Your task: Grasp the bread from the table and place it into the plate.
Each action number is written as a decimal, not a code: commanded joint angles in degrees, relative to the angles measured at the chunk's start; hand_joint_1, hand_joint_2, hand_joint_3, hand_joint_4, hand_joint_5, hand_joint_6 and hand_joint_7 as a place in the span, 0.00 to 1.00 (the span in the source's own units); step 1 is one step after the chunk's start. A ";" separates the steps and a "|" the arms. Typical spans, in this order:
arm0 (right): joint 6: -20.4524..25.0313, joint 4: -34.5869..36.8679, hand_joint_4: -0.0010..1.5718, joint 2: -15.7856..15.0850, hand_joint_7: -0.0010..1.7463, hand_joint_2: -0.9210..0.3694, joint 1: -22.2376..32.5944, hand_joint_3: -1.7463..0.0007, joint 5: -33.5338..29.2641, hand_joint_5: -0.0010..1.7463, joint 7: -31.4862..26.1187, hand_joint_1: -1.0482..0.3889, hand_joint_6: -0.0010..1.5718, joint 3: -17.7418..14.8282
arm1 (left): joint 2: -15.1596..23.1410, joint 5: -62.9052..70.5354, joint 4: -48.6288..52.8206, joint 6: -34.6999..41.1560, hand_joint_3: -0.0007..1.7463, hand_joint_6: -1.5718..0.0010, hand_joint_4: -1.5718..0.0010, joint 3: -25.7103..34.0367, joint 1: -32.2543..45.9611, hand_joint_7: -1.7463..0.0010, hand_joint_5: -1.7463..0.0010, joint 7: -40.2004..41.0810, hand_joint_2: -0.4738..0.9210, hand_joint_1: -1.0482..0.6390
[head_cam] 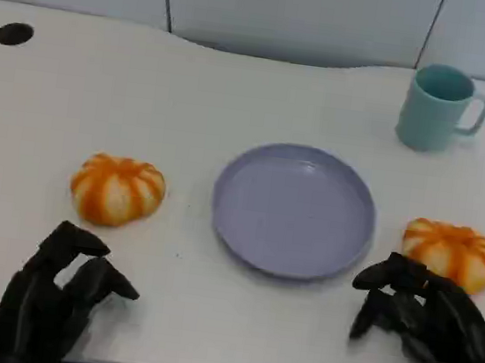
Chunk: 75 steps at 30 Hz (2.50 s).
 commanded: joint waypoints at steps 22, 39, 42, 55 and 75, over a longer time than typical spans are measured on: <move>1.68 1.77 0.41 -0.57 0.59 0.00 1.25 0.92 0.09 0.89 -0.10 0.37 0.46 -0.54 | 0.94 0.16 -0.03 -0.80 0.07 0.78 0.66 0.15 -0.13 0.00 0.00 0.13 1.00 0.19; 1.85 0.78 0.41 -0.39 0.59 0.00 1.59 0.92 -0.07 0.89 -0.73 0.37 0.46 -0.17 | 2.42 10.24 -2.97 -15.30 0.14 0.85 0.77 -2.99 -0.21 0.05 0.00 4.53 1.00 0.19; 1.82 0.93 0.41 -0.30 0.60 0.00 1.62 0.92 -0.13 0.89 -1.00 0.37 0.46 -0.19 | 4.14 14.01 -3.14 -19.69 0.16 0.88 0.80 -4.19 -1.25 0.05 0.00 6.56 1.00 0.19; 1.74 0.67 0.41 -0.09 0.60 0.00 1.72 0.92 -0.52 0.89 -1.98 0.36 0.46 0.42 | 16.93 38.65 -11.97 -20.17 0.08 0.89 0.99 -9.94 -6.39 0.43 0.11 22.85 1.00 0.27; 1.34 0.64 0.41 -0.04 0.60 0.00 2.07 0.92 -0.40 0.89 -1.31 0.36 0.46 0.43 | 32.00 65.96 -11.96 -5.36 0.01 0.82 0.96 -27.46 -20.07 1.00 0.76 30.25 1.00 0.06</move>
